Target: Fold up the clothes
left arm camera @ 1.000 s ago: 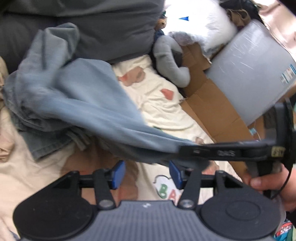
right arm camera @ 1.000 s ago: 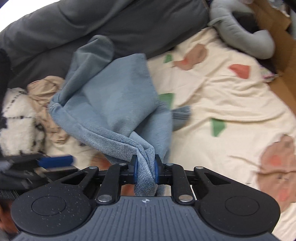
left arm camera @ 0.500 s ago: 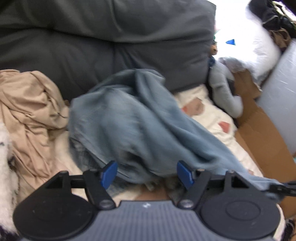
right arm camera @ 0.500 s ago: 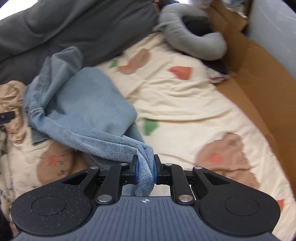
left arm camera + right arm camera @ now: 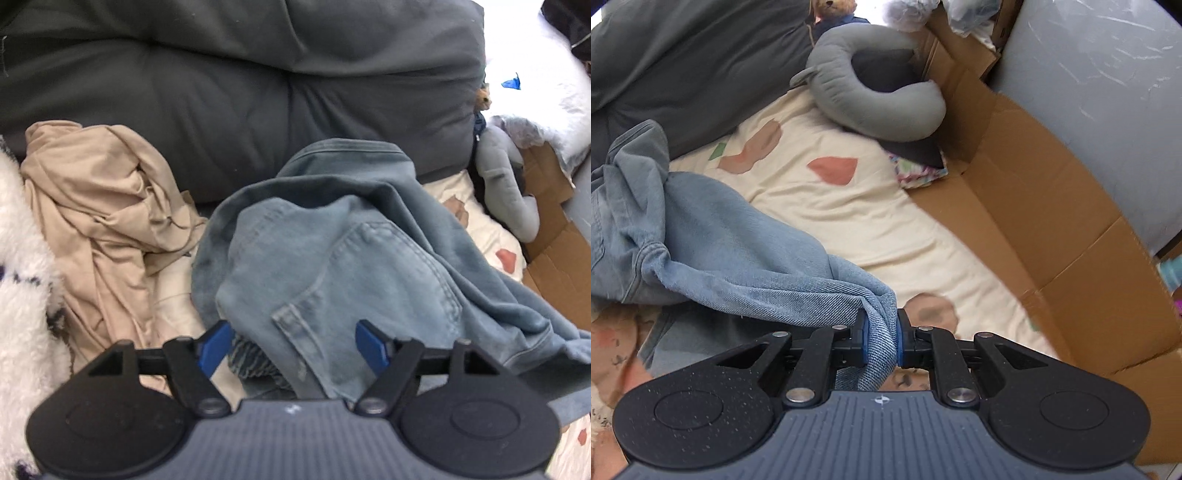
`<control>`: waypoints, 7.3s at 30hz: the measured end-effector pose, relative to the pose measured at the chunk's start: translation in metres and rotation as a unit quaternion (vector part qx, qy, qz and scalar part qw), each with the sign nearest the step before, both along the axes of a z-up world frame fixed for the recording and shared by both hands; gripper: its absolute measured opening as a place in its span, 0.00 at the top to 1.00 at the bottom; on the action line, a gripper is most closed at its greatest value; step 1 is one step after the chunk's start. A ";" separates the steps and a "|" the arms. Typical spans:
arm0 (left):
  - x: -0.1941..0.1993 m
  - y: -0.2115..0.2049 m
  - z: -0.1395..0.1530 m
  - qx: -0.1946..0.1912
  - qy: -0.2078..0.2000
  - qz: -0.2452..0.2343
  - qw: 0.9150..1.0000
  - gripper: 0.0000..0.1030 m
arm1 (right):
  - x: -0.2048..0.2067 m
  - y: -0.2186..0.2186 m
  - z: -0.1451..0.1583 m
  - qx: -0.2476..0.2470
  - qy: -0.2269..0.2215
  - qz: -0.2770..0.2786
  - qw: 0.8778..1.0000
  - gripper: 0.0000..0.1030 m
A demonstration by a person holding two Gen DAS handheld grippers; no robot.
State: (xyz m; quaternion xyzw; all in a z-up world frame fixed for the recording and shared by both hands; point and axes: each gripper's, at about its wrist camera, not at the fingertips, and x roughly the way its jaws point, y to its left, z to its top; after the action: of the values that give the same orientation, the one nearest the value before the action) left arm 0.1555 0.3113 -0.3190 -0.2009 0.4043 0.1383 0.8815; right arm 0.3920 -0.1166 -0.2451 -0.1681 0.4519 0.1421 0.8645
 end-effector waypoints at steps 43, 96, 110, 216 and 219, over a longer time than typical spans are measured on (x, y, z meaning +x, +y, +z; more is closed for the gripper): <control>0.047 0.066 -0.078 0.046 0.040 0.038 0.997 0.37 | 0.061 0.001 -0.003 0.026 -0.017 -0.063 0.998 0.62; -0.024 0.010 0.125 0.038 -0.100 -0.048 0.993 0.98 | -0.101 0.138 -0.033 0.226 0.077 0.076 0.968 0.56; -0.023 -0.033 0.099 -0.075 -0.077 -0.065 0.992 0.98 | -0.161 0.222 -0.041 0.325 0.118 0.166 0.924 0.34; -0.037 -0.002 -0.033 -0.034 0.100 -0.049 0.993 0.40 | -0.178 -0.278 -0.095 -0.158 0.264 -0.060 0.950 0.99; -0.038 -0.003 -0.033 -0.030 0.103 -0.054 0.993 0.40 | -0.179 -0.291 -0.106 -0.164 0.262 -0.071 0.948 0.98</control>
State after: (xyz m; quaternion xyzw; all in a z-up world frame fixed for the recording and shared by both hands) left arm 0.1173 0.3081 -0.3517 -0.1895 0.5072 0.0985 0.8350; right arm 0.2128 -0.4078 -0.3509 -0.2321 0.6904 0.0437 0.6838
